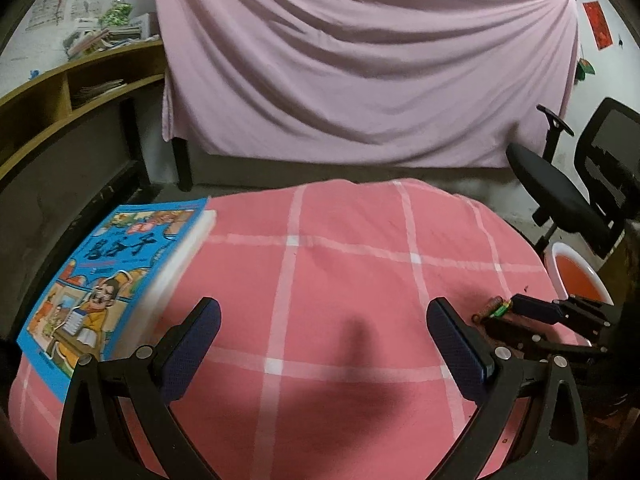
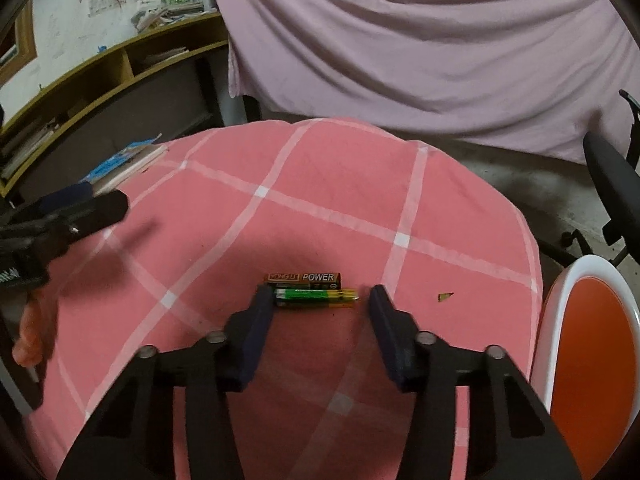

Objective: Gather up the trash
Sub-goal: 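Grasp the green battery with the right gripper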

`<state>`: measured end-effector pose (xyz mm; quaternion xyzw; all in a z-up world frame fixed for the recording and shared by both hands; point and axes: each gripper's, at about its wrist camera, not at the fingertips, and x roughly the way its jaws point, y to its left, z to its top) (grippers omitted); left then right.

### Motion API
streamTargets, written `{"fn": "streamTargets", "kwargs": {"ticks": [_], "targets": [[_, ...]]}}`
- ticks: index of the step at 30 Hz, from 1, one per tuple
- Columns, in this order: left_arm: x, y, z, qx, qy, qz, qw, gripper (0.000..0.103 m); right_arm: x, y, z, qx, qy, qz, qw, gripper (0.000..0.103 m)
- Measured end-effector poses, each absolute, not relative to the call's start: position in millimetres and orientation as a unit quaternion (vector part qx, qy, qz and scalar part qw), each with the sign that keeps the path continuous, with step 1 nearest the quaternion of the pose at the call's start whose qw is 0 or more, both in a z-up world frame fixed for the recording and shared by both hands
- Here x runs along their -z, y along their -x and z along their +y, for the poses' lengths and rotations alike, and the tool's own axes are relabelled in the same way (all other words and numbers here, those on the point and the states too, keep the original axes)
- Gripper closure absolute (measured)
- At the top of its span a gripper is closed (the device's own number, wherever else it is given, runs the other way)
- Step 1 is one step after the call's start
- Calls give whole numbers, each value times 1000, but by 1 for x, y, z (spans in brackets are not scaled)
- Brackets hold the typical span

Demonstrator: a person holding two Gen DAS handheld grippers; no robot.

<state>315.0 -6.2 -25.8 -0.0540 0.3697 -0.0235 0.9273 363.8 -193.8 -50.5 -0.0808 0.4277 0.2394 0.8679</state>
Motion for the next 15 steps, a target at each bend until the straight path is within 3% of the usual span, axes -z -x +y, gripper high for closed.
{"fn": "streamTargets", "kwargs": {"ticks": [12,15], "targets": [[40,-335,-45,86,22,423,902,3,43,-371,-235,-191,50,423,884,62],[41,-339,-58,105,6,426,899,11,44,-372,-247,-181,37,423,887,62]]}}
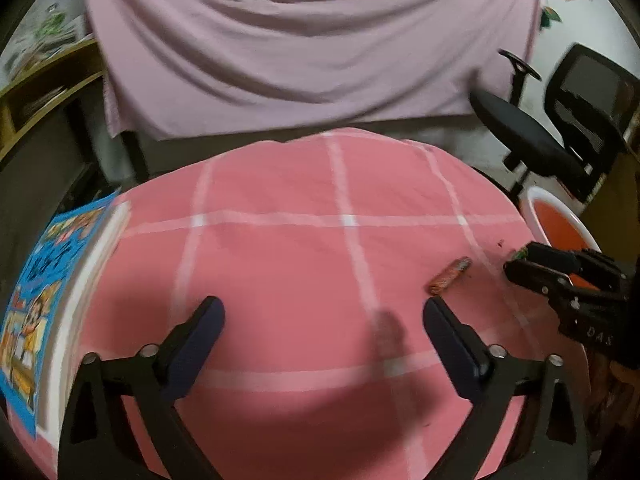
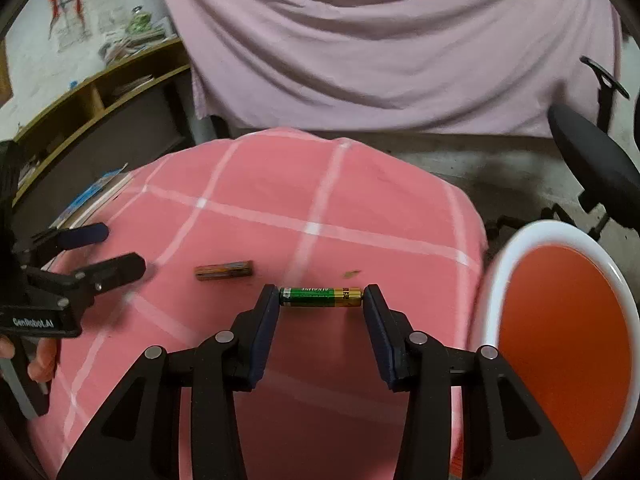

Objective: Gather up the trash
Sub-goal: 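Grasp the green battery with the right gripper, then grasp the orange battery with the left gripper while the right gripper holds the green battery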

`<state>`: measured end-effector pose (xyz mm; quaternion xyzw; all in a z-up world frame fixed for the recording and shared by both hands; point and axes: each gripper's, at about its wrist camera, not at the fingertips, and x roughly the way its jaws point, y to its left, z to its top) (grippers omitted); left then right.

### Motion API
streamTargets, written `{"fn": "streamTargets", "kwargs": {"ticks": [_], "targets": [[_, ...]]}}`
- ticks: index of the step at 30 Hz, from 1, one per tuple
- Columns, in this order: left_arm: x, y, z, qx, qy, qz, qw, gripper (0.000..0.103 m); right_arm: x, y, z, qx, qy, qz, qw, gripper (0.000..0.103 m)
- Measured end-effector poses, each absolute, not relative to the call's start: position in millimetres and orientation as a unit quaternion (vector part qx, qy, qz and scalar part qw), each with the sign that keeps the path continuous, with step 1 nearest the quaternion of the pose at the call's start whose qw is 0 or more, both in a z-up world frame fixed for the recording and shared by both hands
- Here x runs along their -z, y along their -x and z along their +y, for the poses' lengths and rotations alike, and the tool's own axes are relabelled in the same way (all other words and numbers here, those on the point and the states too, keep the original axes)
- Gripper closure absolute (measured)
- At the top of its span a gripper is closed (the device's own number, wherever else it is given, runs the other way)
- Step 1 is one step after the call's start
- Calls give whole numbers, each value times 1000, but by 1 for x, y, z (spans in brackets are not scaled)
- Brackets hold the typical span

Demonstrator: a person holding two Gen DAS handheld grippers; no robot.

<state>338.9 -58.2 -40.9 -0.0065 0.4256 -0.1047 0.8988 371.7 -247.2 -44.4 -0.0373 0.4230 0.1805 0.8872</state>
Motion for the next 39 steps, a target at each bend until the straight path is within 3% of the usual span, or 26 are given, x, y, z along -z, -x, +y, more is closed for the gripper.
{"fn": "streamTargets", "kwargs": {"ticks": [3,8,13,23,35,39], "targets": [[43,-345,-74,134,-8,429,893,22,46,-372,-255,-174,31,425,888,62],[51,-353,-100,180,-55,444,876,24,48,-371,-260,-175,24,424,888,62],[53,-361,-106,193,-54,445,873,34,48,-370,-262,-176,24,423,888,62],[53,-357,-124,222,-70,437,869,74,49,-368,-265,-181,10,424,887,61],[54,-351,-130,229,-68,437,867,96,51,-366,-264,-185,19,420,889,61],[52,-346,-132,218,-62,434,872,96,50,-362,-266,-187,21,412,892,62]]}}
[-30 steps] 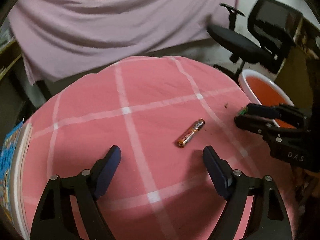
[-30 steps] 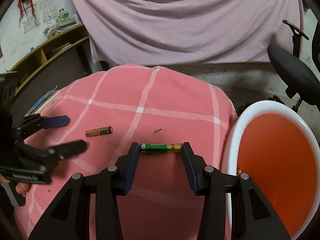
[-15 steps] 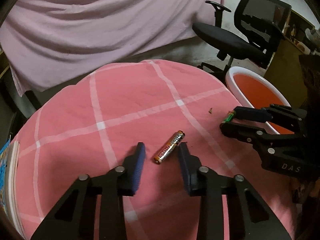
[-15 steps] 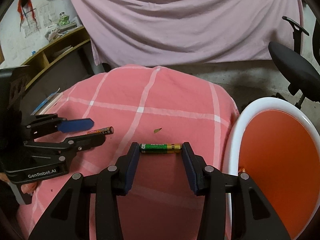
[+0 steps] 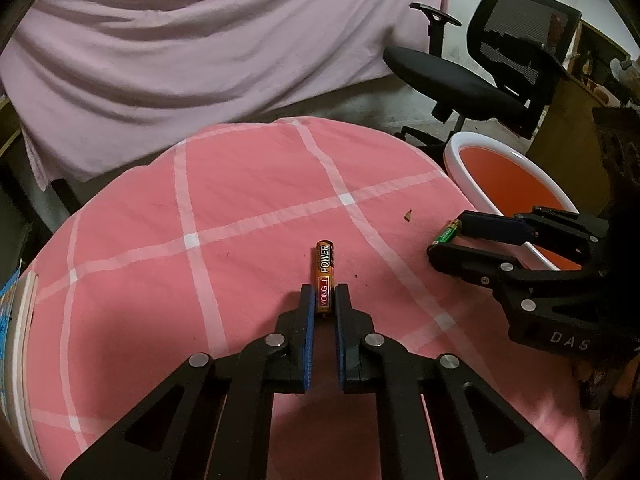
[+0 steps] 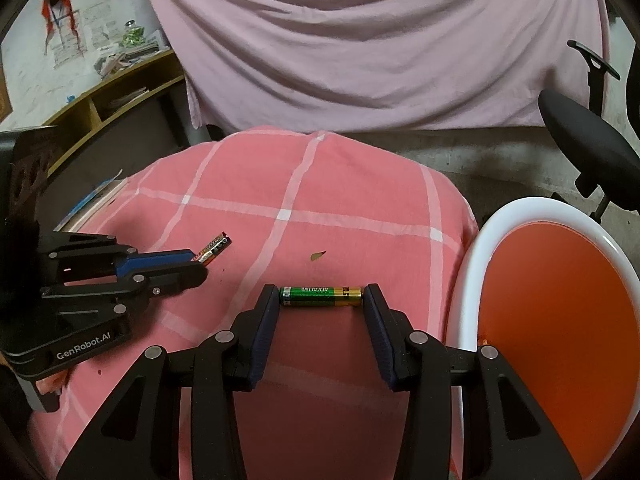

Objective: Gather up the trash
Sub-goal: 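Grasp the orange battery with the left gripper while the right gripper holds the green battery, then carry both batteries with both grippers over the bucket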

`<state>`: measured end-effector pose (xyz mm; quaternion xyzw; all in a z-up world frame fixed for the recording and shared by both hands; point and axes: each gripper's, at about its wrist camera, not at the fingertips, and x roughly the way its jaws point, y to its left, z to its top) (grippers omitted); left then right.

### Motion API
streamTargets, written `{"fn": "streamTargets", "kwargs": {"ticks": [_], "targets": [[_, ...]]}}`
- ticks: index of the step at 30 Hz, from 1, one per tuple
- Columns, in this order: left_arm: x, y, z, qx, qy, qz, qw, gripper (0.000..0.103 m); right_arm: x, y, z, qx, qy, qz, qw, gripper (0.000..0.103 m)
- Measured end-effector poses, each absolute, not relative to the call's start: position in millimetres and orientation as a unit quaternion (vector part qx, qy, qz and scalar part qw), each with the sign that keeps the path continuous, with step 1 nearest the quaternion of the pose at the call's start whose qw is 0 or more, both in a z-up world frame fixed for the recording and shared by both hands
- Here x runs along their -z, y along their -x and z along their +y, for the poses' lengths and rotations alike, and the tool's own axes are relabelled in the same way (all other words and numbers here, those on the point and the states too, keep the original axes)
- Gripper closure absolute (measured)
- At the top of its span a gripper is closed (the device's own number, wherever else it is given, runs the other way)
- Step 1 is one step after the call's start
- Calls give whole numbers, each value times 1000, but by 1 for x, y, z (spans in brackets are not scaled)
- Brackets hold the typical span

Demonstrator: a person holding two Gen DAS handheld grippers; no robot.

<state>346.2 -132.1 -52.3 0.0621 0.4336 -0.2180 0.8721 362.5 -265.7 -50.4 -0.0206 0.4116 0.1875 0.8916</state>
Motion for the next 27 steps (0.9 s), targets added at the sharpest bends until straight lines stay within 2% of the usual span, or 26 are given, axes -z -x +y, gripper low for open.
{"fn": "streamTargets", "kwargs": {"ticks": [6,13,17,24,27], "targets": [[42,-330,-131,198,-53,400,893,96,44,-351,-269,-193,21,378,905,62],[13,-287,-137,165,-72,273,945,96,17,-322,-283,-174,7,277,945,62],[-2,-268,-143,179,-41,213,960,96,1,-305,-289,-154,27,212,965,62],[-22,-260,-177,198,-37,176,964,96,-27,-278,-333,-98,-12,111,989,62],[-30,-260,-199,213,-52,165,962,96,-33,-272,-357,-74,-38,93,992,62]]}}
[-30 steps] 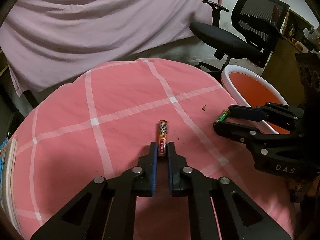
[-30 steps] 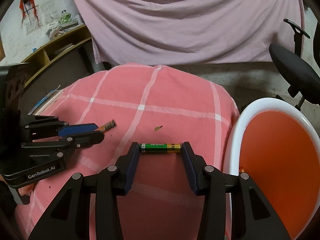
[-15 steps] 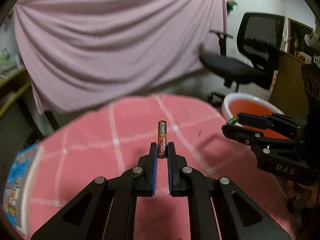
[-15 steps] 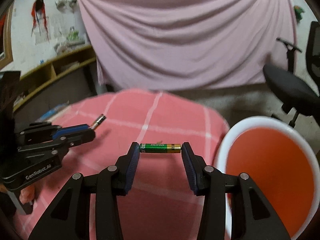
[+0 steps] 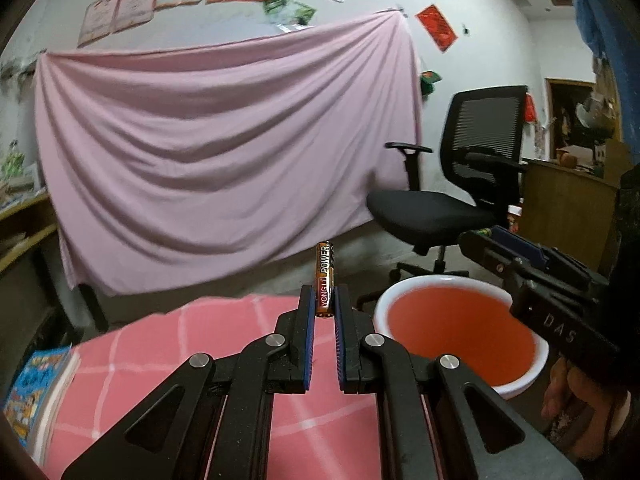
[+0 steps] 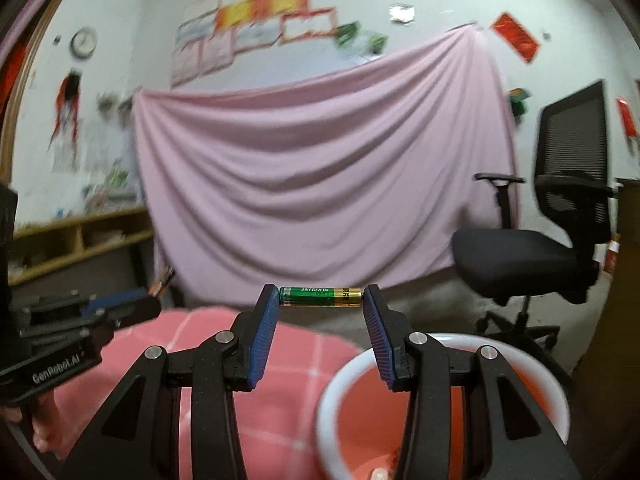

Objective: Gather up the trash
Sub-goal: 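Carry both batteries with both grippers over the bucket, then open both grippers to drop the batteries into the bucket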

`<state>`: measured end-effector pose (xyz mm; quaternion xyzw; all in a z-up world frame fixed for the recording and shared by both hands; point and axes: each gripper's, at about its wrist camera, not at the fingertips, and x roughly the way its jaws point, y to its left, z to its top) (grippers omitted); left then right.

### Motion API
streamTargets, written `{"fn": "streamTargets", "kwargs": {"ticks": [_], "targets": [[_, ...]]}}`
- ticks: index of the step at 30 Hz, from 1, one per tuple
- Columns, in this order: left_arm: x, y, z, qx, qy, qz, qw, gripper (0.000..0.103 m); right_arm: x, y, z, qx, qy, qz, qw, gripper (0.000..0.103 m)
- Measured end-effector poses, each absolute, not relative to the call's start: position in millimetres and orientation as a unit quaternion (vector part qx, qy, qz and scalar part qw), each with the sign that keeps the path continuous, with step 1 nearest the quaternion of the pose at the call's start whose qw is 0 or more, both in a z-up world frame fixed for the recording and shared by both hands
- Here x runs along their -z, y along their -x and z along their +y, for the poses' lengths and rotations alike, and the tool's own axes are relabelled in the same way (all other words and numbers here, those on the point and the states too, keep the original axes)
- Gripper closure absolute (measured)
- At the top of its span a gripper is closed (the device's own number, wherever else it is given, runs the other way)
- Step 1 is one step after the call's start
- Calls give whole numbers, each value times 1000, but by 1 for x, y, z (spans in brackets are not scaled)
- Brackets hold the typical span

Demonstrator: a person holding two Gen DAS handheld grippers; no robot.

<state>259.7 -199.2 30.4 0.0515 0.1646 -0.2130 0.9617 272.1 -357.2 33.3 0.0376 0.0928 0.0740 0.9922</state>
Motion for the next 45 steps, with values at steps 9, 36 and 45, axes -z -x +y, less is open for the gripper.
{"fn": "streamTargets", "kwargs": {"ticks": [9,36,45], "targets": [[-23,-273,-259,266,-63,187,944,96,-34,-267,-417,-21,-109,117,987,62],[-2,-309,-305,294,-23,336,895,95,-8,-280,-456,20,-169,217,961,61],[-6,-303,-287,287,-20,331,899,95,-10,-281,-451,19,-162,220,962,61]]}}
